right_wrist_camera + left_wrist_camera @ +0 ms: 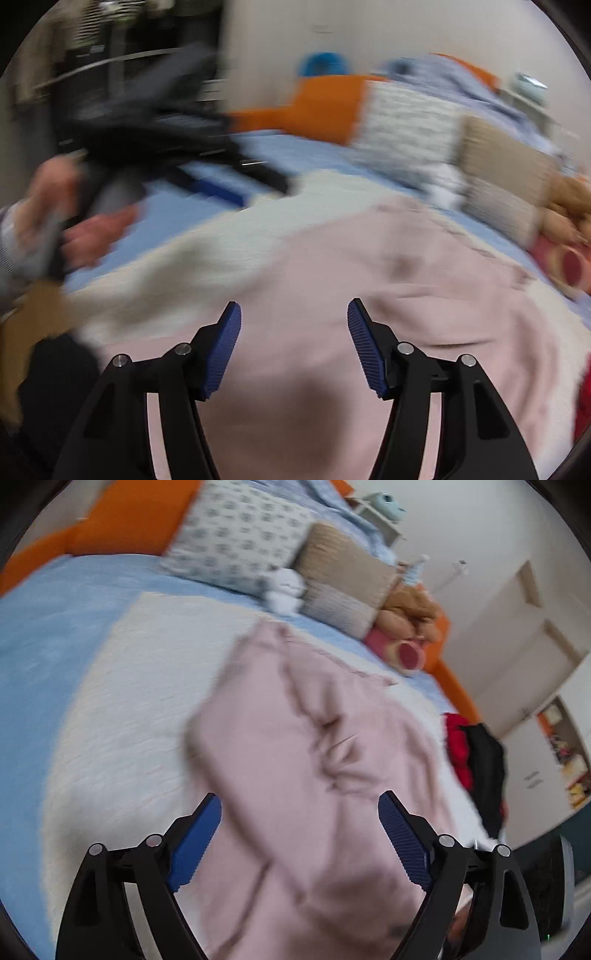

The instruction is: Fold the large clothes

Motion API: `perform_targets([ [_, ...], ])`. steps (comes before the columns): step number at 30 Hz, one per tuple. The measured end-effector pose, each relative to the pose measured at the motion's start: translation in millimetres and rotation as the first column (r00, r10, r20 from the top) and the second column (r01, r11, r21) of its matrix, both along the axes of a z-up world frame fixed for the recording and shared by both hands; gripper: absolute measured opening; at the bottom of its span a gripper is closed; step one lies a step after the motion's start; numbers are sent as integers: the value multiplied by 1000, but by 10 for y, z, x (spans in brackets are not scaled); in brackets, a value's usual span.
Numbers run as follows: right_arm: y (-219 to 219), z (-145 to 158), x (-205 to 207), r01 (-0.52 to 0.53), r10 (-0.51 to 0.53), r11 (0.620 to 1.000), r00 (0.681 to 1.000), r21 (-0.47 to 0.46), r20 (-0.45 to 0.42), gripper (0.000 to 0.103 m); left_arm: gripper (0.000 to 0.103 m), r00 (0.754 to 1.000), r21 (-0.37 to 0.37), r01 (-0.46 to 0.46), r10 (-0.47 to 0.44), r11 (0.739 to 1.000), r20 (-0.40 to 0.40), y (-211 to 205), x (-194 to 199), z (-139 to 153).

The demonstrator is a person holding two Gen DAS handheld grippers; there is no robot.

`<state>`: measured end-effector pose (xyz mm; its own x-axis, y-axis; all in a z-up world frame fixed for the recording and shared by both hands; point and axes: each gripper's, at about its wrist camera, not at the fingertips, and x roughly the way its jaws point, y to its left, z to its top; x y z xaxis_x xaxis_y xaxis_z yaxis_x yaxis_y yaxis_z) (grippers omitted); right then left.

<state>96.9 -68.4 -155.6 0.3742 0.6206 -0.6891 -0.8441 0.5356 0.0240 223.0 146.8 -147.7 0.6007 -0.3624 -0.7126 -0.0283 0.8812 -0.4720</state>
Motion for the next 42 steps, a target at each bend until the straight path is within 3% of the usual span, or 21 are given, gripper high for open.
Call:
perform_targets([
  [3,356,-249,-449,-137,134,990,988,-32,-84,59,89,999,-33,-20,19,999,-31,270,-447,-101],
  [7,750,-636,-863,-238,229,957,971,-164,-72,59,89,995,-70,-65,60,995,-74,512,-862,-373],
  [12,1119,-958,-927,-273,263,916,962,-293,-72,58,89,985,-119,-134,118,984,-129,730,-1092,-758],
  [17,1305,-1097,-945,-195,249,889,965,-414,80,53,89,976,-153,-184,162,971,-147,936,-1224,-948],
  [18,1367,-1125,-976,-201,265,880,960,-431,92,48,89,975,-161,-189,166,969,-145,960,-1235,-959],
  [19,1426,-1160,-995,-221,285,868,955,-445,83,34,89,975,-172,-195,171,966,-143,984,-1236,-960],
  [20,1445,-1205,-993,-242,302,857,951,-455,64,12,89,975,-183,-199,174,963,-141,1006,-1232,-964],
  [21,1457,-1241,-1006,-259,313,852,949,-455,45,1,89,975,-195,-201,175,960,-140,1024,-1228,-966],
  [22,1437,-1221,-1002,-251,305,862,951,-441,54,1,89,975,-203,-201,176,958,-137,1033,-1225,-958],
  [26,1171,-800,-818,-194,198,956,980,-220,-6,1,89,977,-214,-194,169,957,-129,1051,-1135,-856],
  [29,718,-307,-477,-90,99,994,984,66,-145,1,89,980,-220,-183,161,958,-116,1059,-933,-741],
  [31,364,-65,-292,-13,63,974,975,226,-213,1,89,982,-233,-177,157,956,-101,1048,-695,-688],
  [33,-25,135,-120,53,52,931,960,361,-276,1,88,984,-286,-166,142,944,-105,1032,-416,-710],
  [35,-306,247,4,100,47,896,948,434,-314,1,88,985,-373,-163,129,913,-115,984,-49,-809],
  [42,-888,434,283,171,65,803,927,572,-369,1,86,975,-498,-208,140,842,-170,613,988,-1193],
])
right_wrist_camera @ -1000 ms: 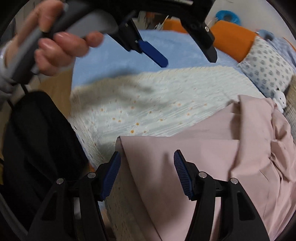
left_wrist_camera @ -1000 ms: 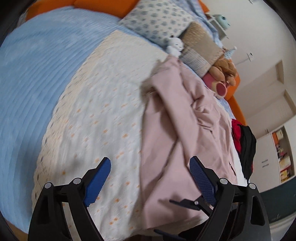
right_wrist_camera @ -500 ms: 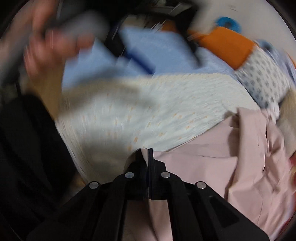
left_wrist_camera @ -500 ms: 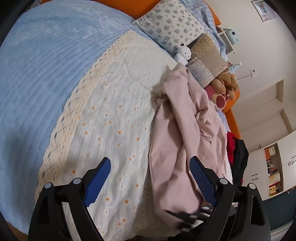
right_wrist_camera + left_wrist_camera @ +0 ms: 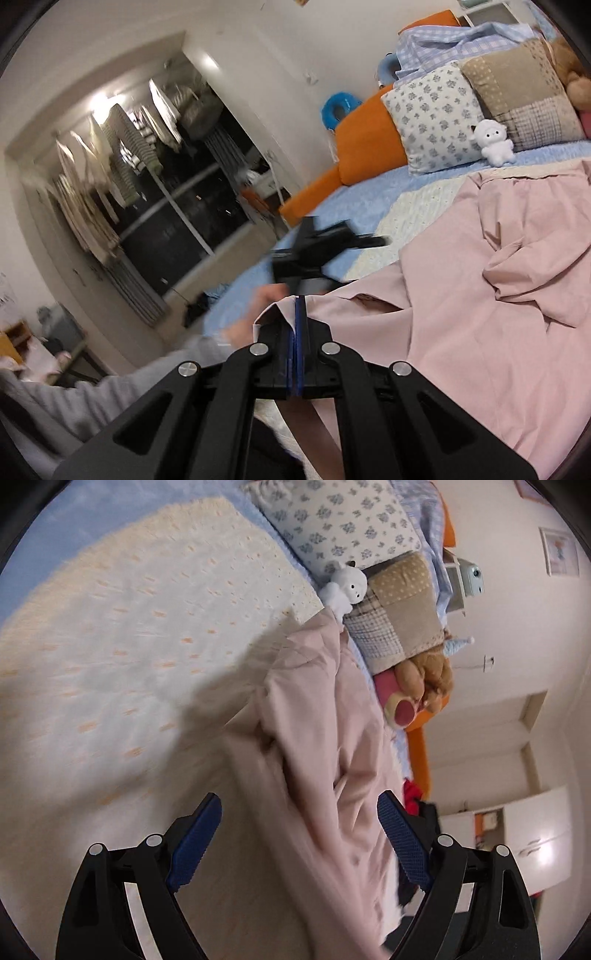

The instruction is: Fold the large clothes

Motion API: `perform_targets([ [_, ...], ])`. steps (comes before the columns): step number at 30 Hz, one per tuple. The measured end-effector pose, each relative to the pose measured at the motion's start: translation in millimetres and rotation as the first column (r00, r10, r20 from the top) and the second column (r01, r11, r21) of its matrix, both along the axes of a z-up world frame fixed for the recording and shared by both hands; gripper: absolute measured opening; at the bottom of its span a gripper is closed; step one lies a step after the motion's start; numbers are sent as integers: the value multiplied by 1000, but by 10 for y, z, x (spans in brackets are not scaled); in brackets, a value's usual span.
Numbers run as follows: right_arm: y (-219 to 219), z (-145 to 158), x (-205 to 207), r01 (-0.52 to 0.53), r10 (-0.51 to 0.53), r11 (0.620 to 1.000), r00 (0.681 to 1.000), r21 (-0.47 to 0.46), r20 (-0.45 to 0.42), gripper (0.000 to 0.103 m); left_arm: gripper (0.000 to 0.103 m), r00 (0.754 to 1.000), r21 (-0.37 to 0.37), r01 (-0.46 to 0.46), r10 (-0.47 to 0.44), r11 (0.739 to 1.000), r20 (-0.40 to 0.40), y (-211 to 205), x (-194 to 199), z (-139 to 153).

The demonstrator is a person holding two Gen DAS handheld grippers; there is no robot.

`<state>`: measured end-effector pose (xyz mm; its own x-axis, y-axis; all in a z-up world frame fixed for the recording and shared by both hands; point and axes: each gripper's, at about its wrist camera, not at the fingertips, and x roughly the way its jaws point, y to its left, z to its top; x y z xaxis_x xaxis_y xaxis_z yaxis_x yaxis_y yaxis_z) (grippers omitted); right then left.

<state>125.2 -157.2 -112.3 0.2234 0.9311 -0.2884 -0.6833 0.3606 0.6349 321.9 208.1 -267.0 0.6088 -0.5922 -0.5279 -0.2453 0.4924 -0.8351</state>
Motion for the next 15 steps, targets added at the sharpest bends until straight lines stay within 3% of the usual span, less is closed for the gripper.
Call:
perform_targets([
  [2,-73,29,-17,-8,8,1000,1000,15,3,1,83,999,23,-32,33,999,-23,-59,249,-68],
  [3,-97,16,-26,-12,12,1000,1000,22,0,1,75,999,40,-43,44,998,-29,-64,325,-77],
  [5,-152,-43,-117,1,0,1000,1000,21,-7,1,44,996,91,-62,67,994,-55,-73,466,-85],
  [6,-152,-109,-138,0,1,1000,1000,23,-23,1,20,994,140,-47,60,989,-86,-117,544,-64],
  [9,-152,-465,-243,-9,19,997,990,70,-139,1,16,995,265,-28,51,964,-80,-246,619,164],
  [11,-176,-611,-372,-8,22,997,985,79,-170,1,16,999,378,-2,20,926,-44,-473,656,490],
  [15,-367,-738,-629,42,-23,995,978,92,-206,1,16,993,469,90,-114,878,23,-1138,848,1040],
])
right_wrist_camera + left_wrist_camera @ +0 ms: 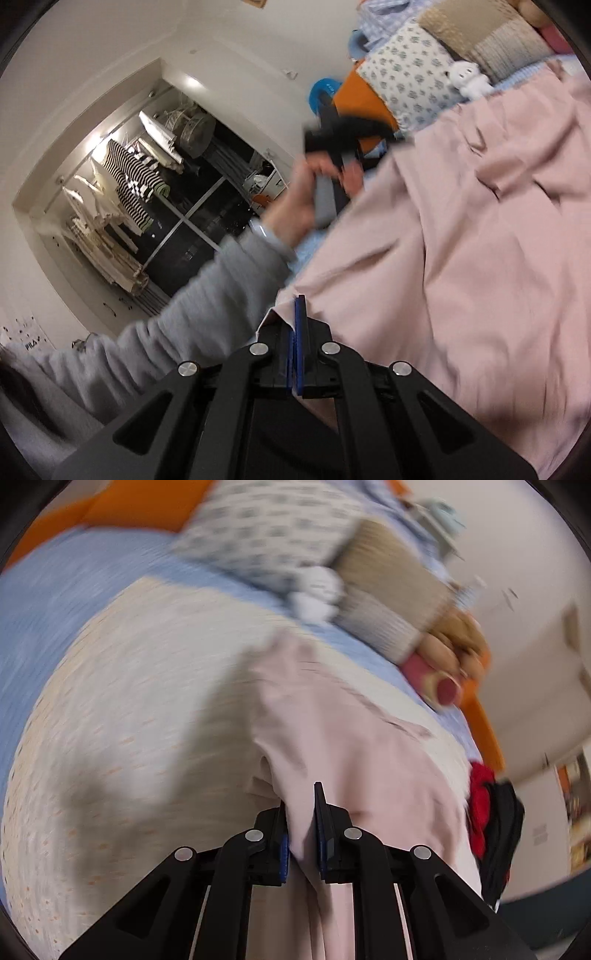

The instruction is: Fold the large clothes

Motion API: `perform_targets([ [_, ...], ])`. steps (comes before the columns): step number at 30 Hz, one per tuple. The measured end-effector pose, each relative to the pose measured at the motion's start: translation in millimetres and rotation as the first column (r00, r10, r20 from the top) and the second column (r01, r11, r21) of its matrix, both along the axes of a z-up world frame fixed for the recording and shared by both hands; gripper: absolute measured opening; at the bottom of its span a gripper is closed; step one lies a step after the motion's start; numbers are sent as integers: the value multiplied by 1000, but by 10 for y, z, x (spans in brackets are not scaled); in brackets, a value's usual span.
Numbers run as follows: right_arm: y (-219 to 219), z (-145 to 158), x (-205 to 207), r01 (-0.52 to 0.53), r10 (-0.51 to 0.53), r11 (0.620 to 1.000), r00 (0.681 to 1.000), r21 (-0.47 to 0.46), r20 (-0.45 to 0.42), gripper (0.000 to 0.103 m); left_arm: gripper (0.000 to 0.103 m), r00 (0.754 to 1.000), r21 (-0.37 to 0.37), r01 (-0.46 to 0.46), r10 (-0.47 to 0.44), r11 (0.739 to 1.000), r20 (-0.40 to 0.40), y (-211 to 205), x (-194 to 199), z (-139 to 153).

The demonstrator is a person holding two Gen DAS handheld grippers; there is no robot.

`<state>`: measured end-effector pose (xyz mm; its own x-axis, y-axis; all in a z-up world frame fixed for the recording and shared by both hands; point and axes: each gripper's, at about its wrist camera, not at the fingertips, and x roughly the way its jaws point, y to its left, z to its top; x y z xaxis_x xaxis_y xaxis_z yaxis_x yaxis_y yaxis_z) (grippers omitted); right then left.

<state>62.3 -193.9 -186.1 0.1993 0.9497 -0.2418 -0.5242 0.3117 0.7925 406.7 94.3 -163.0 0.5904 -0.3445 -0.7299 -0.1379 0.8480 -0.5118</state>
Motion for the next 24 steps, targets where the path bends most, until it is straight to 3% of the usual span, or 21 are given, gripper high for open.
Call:
perform_targets([
  [3,-309,-83,-121,77,-76,997,996,26,-42,1,16,994,89,105,-107,990,15,-664,217,188],
  [6,-545,-156,-161,126,-124,992,990,19,-64,1,16,982,176,188,-189,966,-9,-1289,384,129],
  [9,-675,-264,-191,147,-147,989,986,-5,-82,1,17,961,324,276,-267,905,-72,-1878,421,-145],
  [12,-726,-491,-233,139,-144,989,982,-54,-120,1,18,945,419,326,-300,847,-128,-2179,374,-463],
  [16,-674,-727,-257,125,-147,980,979,-157,-140,1,21,945,503,319,-308,803,-108,-2284,209,-791],
  [19,-643,-598,-329,103,-118,953,992,-284,-36,4,21,950,539,286,-309,792,-49,-2317,92,-858],
  [21,-680,-264,-411,101,-77,932,994,-348,82,5,22,952,532,274,-305,801,-31,-2305,58,-865],
  [24,-798,266,-493,141,-65,939,969,-315,238,28,23,950,494,282,-310,822,-25,-2221,93,-859],
])
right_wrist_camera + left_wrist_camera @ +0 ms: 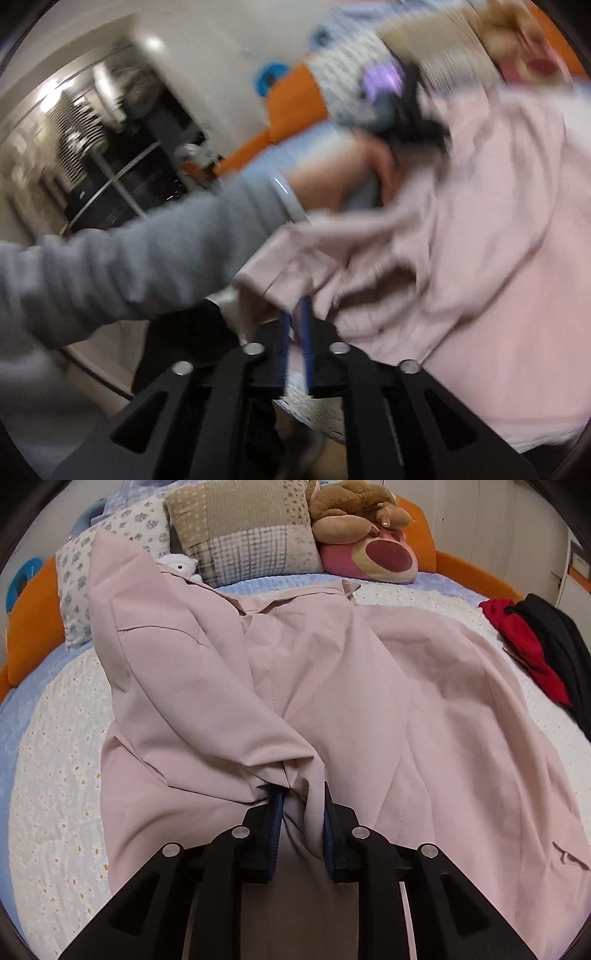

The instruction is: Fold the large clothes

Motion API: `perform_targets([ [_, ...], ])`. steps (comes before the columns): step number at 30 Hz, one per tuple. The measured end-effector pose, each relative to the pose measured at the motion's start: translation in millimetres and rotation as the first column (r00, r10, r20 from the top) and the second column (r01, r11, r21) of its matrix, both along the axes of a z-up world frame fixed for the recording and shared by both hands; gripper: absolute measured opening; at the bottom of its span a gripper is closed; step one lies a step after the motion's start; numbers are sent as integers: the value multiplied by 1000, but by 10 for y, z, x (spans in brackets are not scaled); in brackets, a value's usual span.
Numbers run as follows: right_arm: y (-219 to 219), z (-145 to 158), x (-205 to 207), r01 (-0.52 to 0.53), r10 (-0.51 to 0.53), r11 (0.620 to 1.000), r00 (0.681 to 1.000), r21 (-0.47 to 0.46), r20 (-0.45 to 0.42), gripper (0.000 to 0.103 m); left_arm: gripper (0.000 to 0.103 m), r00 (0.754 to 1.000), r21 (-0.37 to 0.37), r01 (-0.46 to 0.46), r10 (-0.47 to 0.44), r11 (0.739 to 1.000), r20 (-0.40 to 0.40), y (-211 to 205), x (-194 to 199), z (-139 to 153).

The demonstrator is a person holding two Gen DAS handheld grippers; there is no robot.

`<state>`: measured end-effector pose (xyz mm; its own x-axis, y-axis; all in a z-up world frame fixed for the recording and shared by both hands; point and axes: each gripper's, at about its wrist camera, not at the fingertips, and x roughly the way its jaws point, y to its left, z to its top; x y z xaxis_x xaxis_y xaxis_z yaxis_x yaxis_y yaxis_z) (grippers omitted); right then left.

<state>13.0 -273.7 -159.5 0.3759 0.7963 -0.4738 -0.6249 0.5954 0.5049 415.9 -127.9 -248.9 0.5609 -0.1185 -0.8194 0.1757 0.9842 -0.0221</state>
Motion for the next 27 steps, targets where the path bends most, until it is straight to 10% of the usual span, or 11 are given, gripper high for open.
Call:
perform_targets([
  [3,37,198,113,-18,15,999,997,36,69,43,25,1000,-39,10,-10,999,-3,59,-34,21],
  [7,404,-92,433,-57,61,991,998,-124,35,20,28,1000,-84,22,-23,996,-10,110,-36,14],
  [12,568,-697,387,-133,113,934,991,-333,-79,15,33,996,-114,80,-84,990,-28,182,-29,27],
  [20,246,-505,331,-198,155,942,973,-271,-173,17,36,989,-144,128,-137,981,-61,199,30,44],
  [27,203,68,435,-135,139,978,990,-160,14,17,39,991,-157,112,-123,981,-58,172,40,33],
])
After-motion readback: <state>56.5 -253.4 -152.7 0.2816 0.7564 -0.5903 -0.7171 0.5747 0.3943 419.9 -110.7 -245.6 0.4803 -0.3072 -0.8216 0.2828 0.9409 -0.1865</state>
